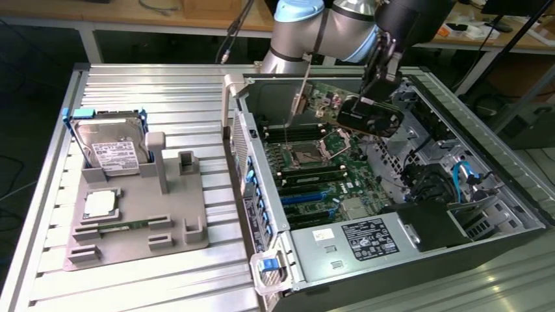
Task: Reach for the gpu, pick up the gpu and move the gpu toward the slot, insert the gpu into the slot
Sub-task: 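Insert the gpu into the slot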
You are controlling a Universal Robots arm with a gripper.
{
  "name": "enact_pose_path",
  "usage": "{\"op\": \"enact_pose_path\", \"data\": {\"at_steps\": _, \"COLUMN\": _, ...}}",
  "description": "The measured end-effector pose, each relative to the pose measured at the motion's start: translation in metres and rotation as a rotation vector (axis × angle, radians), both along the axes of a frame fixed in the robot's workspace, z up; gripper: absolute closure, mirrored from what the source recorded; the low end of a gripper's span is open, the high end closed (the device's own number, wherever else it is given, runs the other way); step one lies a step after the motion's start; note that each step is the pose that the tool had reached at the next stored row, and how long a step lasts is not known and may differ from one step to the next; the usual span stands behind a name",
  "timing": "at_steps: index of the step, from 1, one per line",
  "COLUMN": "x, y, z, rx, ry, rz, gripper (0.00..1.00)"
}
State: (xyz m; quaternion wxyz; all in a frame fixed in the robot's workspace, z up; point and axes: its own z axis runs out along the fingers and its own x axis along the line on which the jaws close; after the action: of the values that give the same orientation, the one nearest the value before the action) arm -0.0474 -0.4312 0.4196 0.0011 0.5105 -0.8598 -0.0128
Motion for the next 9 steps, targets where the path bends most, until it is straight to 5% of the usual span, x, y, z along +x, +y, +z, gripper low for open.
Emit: {"op": "enact_pose_path", "data": {"at_steps": 9, "x": 0.0, "y": 0.0, "z": -0.0073, "rx": -0.0001, "ry": -0.0001, "rz": 0.173, "gripper": 0.73}}
